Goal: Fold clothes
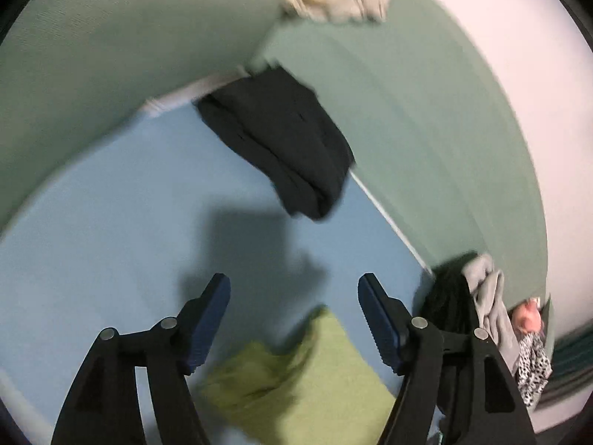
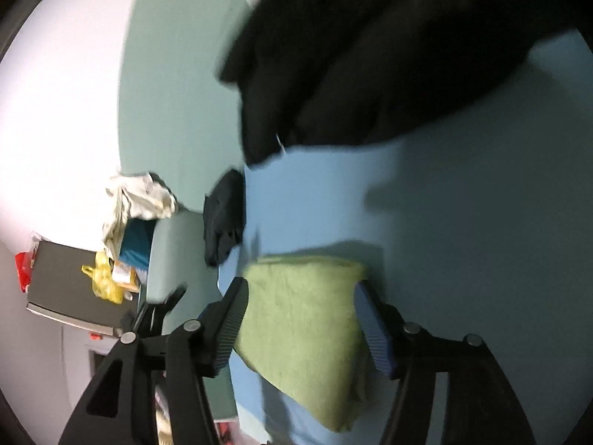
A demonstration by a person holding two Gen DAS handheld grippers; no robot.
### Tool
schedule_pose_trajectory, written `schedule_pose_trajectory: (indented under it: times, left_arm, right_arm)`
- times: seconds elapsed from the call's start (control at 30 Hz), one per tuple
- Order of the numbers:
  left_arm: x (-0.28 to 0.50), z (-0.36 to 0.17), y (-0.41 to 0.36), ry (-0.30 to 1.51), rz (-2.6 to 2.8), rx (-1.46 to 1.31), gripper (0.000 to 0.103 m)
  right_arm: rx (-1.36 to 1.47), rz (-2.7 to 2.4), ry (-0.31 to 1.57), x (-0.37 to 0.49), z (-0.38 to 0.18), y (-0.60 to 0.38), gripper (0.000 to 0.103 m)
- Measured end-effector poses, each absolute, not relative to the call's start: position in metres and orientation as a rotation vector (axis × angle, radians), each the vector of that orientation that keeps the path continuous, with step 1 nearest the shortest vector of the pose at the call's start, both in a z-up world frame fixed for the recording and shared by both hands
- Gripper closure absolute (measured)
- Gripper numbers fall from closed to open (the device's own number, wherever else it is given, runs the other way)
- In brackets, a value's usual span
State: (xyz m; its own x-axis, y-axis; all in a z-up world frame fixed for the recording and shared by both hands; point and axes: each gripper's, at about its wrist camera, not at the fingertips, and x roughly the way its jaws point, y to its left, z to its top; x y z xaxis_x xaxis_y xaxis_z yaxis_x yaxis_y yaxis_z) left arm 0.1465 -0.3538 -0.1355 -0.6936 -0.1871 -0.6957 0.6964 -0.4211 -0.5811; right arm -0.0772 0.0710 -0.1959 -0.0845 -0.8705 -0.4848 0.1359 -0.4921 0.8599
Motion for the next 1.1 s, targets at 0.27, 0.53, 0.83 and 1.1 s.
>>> schedule_pose_trajectory:
  times: [0.27,0.53,0.83,1.1]
  left_arm:
    - [0.198,-0.215,-0.3,1.481,-1.907,0.909,0.055]
    - [0.192,-0.253,-0.301,1.8,-1.828,0.76,0.058]
    - [0.202,-0.258,-0.341,1.757,-1.809,0.604,0.087]
    - [0.237,-0.259,-0.319,1.956,-1.722,0.509,0.035]
  right_arm:
    - [1.711,-1.439,-0.759,0.027,-0.242,0.048,0.046]
    - [1.746,-1.52,-1.075,0.032,-0.266,0.043,0.035]
    - [1.752,-1.54,-1.164,0.017,-0.28,0.041,0.078]
    - [1.754,-1.488,-1.208,0.025,-0.277,0.041,0.049]
